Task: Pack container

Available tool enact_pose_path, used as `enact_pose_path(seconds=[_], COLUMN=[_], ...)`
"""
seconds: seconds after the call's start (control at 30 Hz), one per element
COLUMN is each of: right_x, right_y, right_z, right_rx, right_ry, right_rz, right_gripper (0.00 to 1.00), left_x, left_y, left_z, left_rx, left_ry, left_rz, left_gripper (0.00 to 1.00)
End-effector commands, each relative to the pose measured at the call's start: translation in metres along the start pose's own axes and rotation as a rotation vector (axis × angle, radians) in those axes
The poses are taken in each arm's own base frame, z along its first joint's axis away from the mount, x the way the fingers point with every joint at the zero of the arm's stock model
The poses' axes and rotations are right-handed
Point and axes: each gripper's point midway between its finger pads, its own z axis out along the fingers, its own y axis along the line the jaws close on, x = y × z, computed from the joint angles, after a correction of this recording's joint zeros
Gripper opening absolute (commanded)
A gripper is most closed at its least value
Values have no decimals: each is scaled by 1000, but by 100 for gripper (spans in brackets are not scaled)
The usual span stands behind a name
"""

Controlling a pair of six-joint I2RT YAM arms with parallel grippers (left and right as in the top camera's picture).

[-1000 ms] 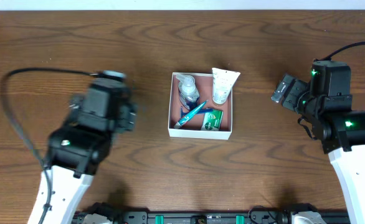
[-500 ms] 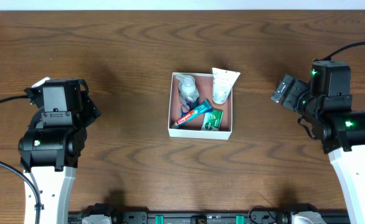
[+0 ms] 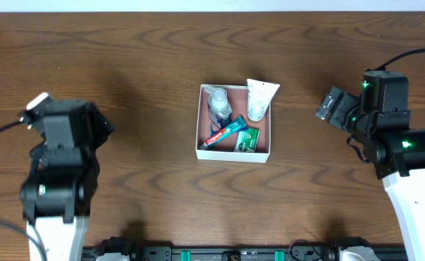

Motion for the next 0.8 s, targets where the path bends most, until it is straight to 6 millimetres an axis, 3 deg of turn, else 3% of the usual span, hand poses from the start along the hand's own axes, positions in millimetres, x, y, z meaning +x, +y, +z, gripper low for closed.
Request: enact_pose_path(seconds=[0.0,0.3,0.6,0.77], right_x=[-4,-4,-4,-4], right_y=[-3,-3,-3,-3], right_z=[-1,-1,-1,-1], right_rx=[9,9,9,9], right_ry=[-9,-9,-9,-9], right_rz=[2,2,2,2], right_gripper=[99,99,99,99], left_x=[7,46,114,140], left_y=[8,18,40,45], left_z=[-6,-1,30,44], left_rx=[31,179,208,217], left_ry=[-42,-139,-119,-99], left_rz=[-40,-158,-193,-186], left_gripper=[98,98,98,98])
